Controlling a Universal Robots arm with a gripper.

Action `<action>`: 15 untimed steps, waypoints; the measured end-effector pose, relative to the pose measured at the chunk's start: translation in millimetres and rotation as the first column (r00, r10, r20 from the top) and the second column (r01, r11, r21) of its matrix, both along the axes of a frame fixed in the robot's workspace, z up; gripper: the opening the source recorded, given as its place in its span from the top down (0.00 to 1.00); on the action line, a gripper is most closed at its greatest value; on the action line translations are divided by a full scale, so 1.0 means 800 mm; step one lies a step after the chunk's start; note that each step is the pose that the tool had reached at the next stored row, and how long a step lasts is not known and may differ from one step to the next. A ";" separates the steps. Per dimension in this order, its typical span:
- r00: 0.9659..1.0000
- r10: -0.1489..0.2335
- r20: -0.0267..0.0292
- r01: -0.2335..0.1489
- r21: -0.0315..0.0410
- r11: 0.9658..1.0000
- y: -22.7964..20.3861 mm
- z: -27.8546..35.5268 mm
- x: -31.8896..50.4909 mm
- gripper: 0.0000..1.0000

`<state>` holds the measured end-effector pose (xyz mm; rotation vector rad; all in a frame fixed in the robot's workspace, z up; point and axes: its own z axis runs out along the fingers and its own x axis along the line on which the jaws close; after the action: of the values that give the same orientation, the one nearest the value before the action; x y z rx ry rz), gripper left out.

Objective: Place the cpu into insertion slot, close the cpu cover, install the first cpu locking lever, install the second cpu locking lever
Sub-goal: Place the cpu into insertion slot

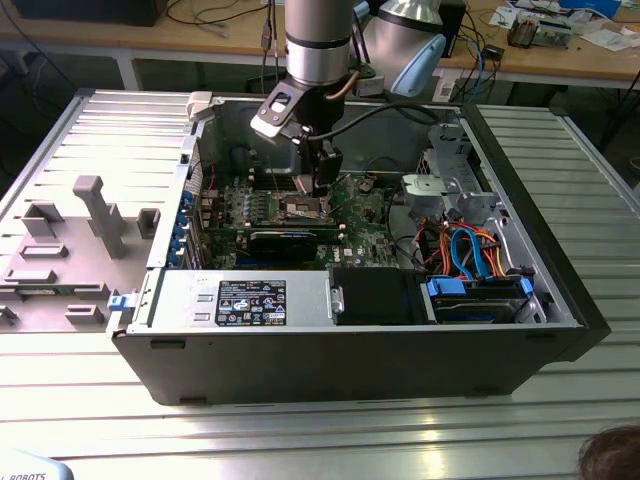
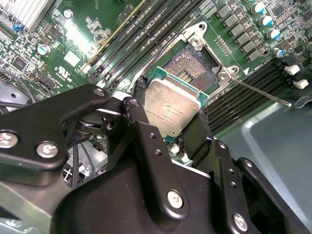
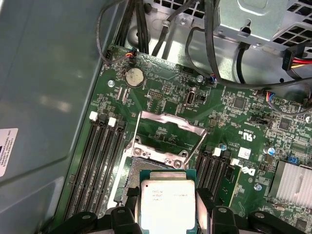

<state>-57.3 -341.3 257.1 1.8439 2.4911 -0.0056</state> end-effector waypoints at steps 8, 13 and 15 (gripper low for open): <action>0.999 -0.038 0.000 0.038 0.000 0.999 0.0000 -0.0017 0.000 0.45; 0.999 -0.042 0.000 0.042 0.000 0.999 0.0000 -0.0019 0.000 0.45; 0.999 -0.044 0.000 0.044 -0.001 0.999 0.0000 -0.0019 0.000 0.45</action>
<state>-57.3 -341.3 255.6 1.8987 2.4494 -0.0077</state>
